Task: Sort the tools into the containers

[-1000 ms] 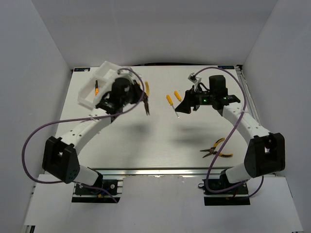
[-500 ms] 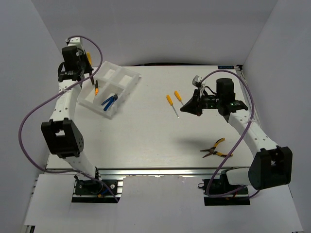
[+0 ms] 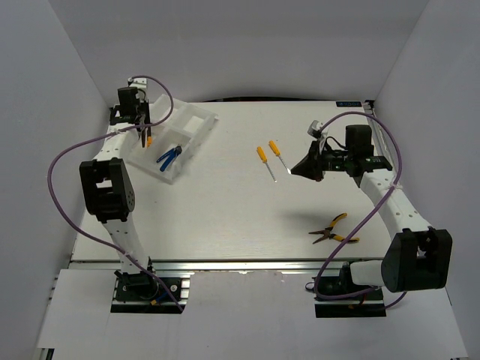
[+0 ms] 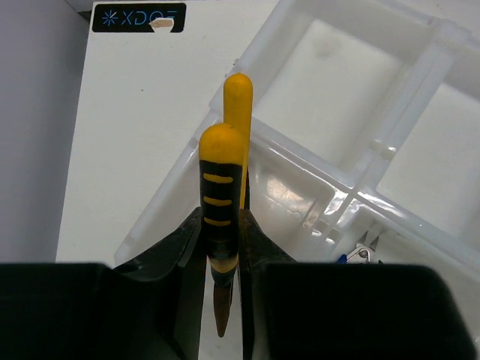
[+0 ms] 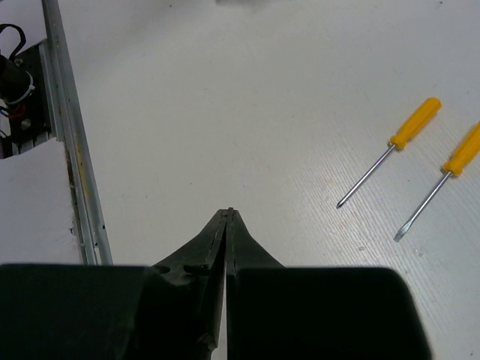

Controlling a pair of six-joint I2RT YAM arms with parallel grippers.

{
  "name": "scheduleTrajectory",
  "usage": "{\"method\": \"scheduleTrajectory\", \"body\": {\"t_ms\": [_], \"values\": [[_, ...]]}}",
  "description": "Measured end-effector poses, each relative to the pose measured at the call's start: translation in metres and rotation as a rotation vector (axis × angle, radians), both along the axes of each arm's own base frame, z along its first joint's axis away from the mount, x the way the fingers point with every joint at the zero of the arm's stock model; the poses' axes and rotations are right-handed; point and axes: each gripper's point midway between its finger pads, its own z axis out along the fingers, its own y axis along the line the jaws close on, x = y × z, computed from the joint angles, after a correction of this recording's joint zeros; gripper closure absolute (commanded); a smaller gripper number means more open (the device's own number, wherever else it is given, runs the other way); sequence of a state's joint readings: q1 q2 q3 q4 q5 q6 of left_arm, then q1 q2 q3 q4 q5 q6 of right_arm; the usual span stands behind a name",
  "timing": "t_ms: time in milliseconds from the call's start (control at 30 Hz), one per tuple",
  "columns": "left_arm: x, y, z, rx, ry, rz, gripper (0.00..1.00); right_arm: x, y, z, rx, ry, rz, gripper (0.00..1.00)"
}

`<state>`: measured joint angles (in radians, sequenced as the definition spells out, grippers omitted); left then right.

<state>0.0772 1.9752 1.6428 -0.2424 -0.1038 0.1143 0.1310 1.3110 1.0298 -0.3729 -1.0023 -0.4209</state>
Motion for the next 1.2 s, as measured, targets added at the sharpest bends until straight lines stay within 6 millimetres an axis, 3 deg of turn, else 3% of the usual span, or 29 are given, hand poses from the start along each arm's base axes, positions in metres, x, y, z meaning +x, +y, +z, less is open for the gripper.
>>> {"method": "scheduleTrajectory", "body": {"t_ms": [133,167,300,433,500,533,733,767,933,1033,1100,1200], "values": [[0.004,0.002,0.003,0.013,-0.019,0.0,0.97,-0.005,-0.001,-0.005,-0.013,0.006,0.016,0.68],[0.005,0.002,0.003,0.012,-0.029,0.001,0.82,-0.006,-0.002,-0.006,-0.018,0.003,0.022,0.65],[0.004,0.001,-0.006,-0.018,-0.032,0.016,0.59,-0.013,-0.002,-0.011,-0.042,-0.005,0.08,0.46],[0.002,0.002,-0.011,-0.034,-0.025,0.04,0.46,-0.016,-0.003,-0.01,-0.075,-0.046,0.181,0.33],[0.003,0.003,-0.009,-0.037,-0.038,0.049,0.36,-0.021,-0.005,-0.012,-0.097,-0.077,0.246,0.13],[0.003,0.003,-0.008,-0.039,-0.043,0.052,0.33,-0.024,-0.006,-0.014,-0.107,-0.103,0.285,0.11],[-0.009,0.004,-0.003,-0.055,-0.047,0.083,0.32,-0.056,-0.017,-0.035,-0.177,-0.214,0.448,0.11],[-0.016,0.003,-0.011,-0.073,-0.027,0.096,0.31,-0.061,-0.02,-0.039,-0.198,-0.235,0.468,0.11],[-0.033,-0.004,0.031,-0.133,-0.12,0.11,0.22,-0.074,-0.033,-0.057,-0.293,-0.317,0.536,0.14],[-0.068,-0.016,0.044,-0.224,-0.144,0.12,0.19,-0.077,-0.042,-0.066,-0.358,-0.354,0.549,0.2],[-0.082,-0.026,0.057,-0.292,-0.205,0.112,0.18,-0.08,-0.052,-0.083,-0.431,-0.348,0.563,0.25],[-0.144,-0.052,0.049,-0.439,-0.24,0.101,0.11,-0.088,-0.078,-0.12,-0.572,-0.28,0.595,0.28]]}}
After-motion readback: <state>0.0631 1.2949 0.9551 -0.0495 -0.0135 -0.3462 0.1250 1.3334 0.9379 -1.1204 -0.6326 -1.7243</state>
